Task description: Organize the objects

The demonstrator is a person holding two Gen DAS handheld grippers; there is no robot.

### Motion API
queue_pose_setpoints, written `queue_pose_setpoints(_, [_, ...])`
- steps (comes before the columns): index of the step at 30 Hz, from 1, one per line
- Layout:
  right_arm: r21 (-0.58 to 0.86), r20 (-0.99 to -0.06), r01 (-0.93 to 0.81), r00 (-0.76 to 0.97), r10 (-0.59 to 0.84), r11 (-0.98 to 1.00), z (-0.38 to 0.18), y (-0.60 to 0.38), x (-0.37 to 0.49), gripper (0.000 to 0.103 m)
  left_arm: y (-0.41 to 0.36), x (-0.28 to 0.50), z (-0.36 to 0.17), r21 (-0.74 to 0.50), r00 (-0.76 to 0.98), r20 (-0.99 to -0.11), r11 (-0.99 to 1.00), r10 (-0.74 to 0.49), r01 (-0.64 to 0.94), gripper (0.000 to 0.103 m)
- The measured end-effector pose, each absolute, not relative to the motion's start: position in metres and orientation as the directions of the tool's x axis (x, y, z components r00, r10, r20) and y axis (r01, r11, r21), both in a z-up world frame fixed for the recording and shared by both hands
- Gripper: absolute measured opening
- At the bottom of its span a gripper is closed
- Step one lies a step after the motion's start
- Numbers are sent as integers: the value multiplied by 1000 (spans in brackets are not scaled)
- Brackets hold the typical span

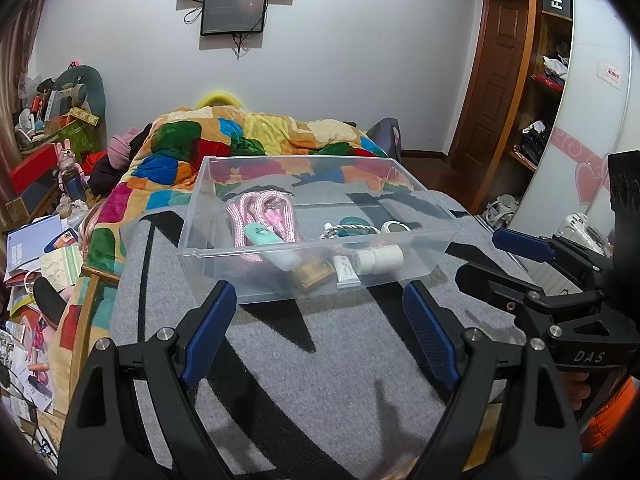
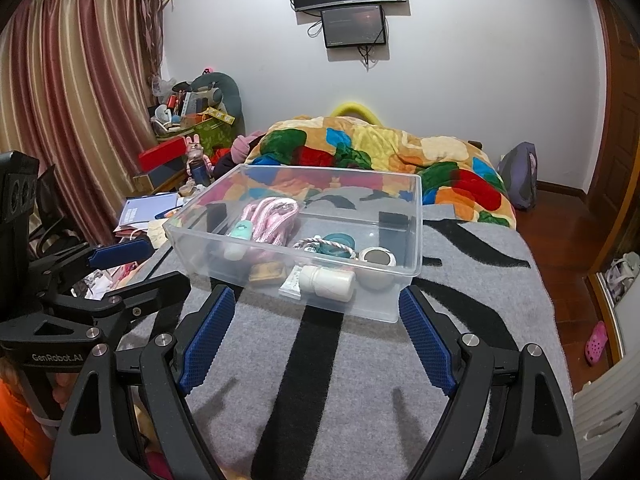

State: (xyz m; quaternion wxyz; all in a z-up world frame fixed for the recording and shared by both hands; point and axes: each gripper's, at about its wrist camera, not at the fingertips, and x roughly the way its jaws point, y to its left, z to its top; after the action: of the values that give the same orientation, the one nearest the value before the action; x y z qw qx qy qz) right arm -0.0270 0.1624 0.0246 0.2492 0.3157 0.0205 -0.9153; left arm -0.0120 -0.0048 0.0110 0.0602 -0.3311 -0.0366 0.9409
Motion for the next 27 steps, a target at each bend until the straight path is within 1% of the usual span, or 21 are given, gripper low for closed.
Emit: queue_pose_setpoints(27, [126,-597,468,-668,-444,-875,23,161,-25,82,-3,-12,8,-133,-762,-627,-986,162,-100,86])
